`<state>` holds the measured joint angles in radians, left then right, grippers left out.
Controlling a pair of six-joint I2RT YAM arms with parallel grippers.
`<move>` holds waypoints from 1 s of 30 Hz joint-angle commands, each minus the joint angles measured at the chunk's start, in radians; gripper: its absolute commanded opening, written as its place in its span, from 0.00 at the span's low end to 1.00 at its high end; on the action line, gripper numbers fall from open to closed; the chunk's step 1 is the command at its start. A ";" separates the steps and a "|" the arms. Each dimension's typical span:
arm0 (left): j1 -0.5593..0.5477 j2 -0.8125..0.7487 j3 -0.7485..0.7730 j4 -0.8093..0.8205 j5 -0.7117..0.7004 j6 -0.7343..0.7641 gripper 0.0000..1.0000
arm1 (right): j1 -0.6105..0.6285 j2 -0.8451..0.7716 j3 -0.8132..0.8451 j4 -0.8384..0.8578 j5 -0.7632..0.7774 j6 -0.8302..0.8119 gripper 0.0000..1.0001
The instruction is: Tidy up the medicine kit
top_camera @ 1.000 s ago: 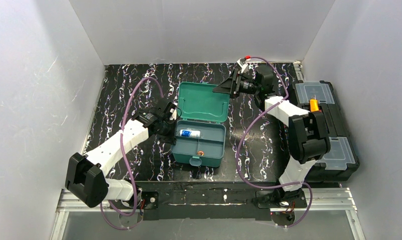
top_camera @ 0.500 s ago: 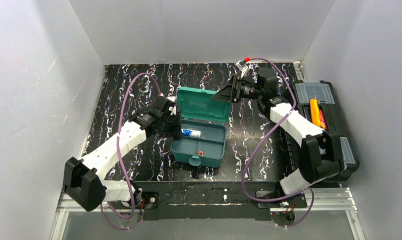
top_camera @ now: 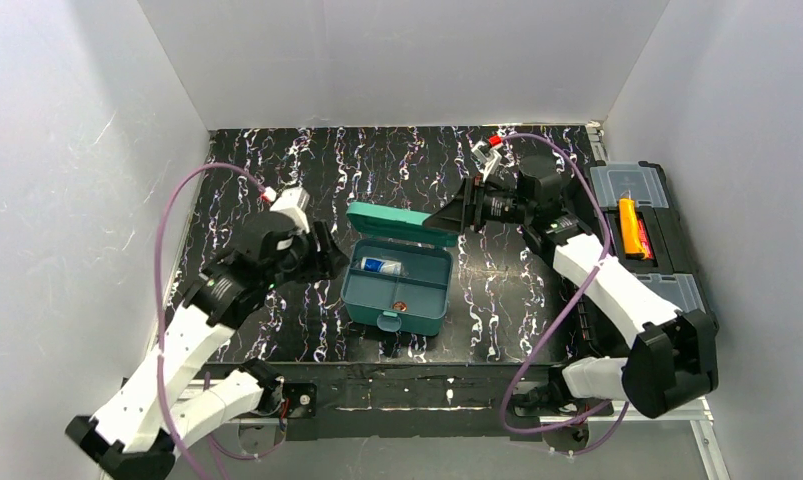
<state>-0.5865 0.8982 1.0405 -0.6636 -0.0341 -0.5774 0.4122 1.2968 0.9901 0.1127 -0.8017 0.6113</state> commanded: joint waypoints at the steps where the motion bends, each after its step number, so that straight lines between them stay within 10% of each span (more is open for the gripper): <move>1: -0.006 -0.118 -0.042 -0.109 -0.015 -0.045 0.54 | 0.028 -0.066 -0.053 -0.027 0.040 -0.027 0.82; 11: -0.006 -0.136 0.019 -0.187 -0.001 -0.021 0.61 | 0.096 -0.366 -0.153 -0.290 0.160 -0.094 0.83; 17: -0.006 0.108 0.157 -0.088 0.007 0.073 0.72 | 0.096 -0.571 -0.237 -0.585 0.294 -0.093 0.82; 30: 0.018 0.514 0.462 0.002 0.114 0.225 0.89 | 0.196 -0.662 -0.461 -0.622 0.350 -0.019 0.73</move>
<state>-0.5831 1.3239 1.4322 -0.6884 0.0116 -0.4221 0.5648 0.6701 0.5617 -0.5297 -0.4877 0.5507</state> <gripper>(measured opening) 0.876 0.748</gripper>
